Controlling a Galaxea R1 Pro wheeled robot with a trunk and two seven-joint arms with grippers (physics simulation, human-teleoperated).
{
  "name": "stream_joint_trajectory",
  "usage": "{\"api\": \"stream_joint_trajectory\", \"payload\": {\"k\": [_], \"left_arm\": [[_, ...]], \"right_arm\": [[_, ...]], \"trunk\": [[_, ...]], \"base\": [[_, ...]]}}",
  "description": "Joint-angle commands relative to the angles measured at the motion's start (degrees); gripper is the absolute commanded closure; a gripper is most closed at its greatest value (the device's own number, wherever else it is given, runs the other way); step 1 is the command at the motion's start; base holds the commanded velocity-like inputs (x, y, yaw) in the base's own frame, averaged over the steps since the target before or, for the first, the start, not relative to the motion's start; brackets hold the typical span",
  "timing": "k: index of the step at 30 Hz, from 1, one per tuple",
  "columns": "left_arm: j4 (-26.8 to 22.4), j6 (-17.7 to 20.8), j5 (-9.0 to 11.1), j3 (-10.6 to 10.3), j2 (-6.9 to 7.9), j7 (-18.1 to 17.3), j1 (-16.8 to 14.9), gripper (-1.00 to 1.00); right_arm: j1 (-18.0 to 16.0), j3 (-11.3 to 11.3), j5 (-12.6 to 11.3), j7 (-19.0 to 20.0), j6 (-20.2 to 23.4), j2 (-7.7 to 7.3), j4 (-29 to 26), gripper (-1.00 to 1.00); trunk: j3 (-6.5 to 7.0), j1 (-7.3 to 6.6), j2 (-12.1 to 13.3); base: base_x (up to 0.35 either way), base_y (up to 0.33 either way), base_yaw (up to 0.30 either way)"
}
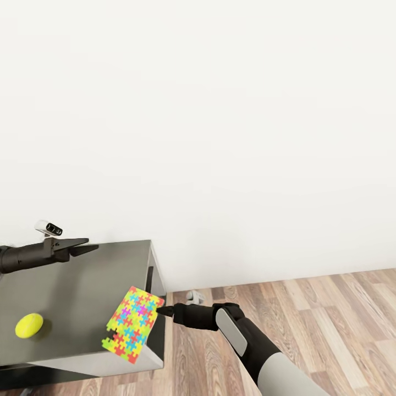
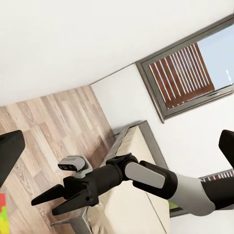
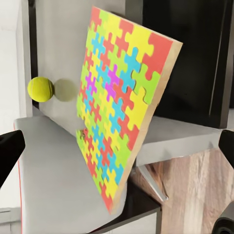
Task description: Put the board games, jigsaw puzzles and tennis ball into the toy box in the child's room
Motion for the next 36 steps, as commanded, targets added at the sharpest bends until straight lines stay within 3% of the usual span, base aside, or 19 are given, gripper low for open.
{"api": "stream_joint_trajectory", "payload": {"k": [1, 12, 36], "left_arm": [[0.00, 0.61, 0.03, -0.02, 0.03, -0.21, -0.02, -1.00], [0.00, 0.61, 0.29, -0.02, 0.03, -0.21, -0.01, -1.00], [0.00, 0.61, 0.27, -0.01, -0.02, -0.21, -0.01, -1.00]], "right_arm": [[-0.04, 0.02, -0.14, 0.03, 0.22, 0.00, -0.02, -1.00], [-0.04, 0.03, -0.14, 0.03, 0.22, 0.00, -0.03, -1.00], [-0.04, 0.03, -0.14, 0.03, 0.22, 0.00, -0.06, -1.00]], "trunk": [[-0.06, 0.02, -0.05], [-0.06, 0.02, -0.05], [-4.37, 5.29, -9.67]], "base": [[0.069, 0.052, 0.000], [0.013, 0.010, 0.000], [0.000, 0.000, 0.000]]}}
